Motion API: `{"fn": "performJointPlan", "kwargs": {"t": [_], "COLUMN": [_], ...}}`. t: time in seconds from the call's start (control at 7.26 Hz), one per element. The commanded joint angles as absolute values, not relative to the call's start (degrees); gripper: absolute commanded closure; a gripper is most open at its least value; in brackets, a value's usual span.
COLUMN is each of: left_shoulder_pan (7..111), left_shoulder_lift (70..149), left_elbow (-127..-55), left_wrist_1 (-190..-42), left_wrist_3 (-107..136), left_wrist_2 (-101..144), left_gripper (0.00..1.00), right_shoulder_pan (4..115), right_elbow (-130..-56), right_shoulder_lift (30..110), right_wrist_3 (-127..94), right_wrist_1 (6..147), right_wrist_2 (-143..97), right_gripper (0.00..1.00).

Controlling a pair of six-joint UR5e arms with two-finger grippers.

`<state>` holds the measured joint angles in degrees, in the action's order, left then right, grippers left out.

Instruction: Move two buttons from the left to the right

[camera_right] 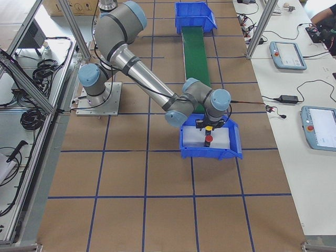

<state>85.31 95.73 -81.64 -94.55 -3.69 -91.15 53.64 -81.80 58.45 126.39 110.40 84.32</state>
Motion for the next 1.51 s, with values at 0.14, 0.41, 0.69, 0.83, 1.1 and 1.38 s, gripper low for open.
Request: {"fn": "performJointPlan", "kwargs": {"t": [0.14,0.41,0.69,0.83,1.1,1.38], "left_shoulder_pan": [85.34,85.34,85.34,85.34,85.34,85.34], "left_shoulder_lift": [95.71,95.71,95.63,95.71,95.71,95.45], "left_elbow": [-81.65,-81.74,-81.74,-81.74,-81.74,-81.74], "left_wrist_1": [-94.48,-94.48,-94.57,-94.57,-94.57,-94.66], "left_wrist_3": [-3.69,-3.69,-3.69,-3.69,-3.69,-3.60], "left_wrist_2": [-91.14,-91.14,-91.23,-91.23,-91.23,-91.23], "left_gripper": [0.00,0.00,0.00,0.00,0.00,0.00], "right_shoulder_pan": [54.92,59.22,66.75,69.15,79.99,86.99], "right_elbow": [-79.81,-80.42,-80.07,-80.33,-80.33,-80.24], "right_shoulder_lift": [68.93,78.19,81.38,81.47,81.56,81.13], "right_wrist_3": [112.51,92.57,70.26,57.17,25.92,11.06], "right_wrist_1": [94.65,84.59,84.46,84.03,83.67,84.72], "right_wrist_2": [85.07,85.08,85.43,89.61,90.79,89.92], "right_gripper": [0.00,0.00,0.00,0.00,0.00,0.00]}}
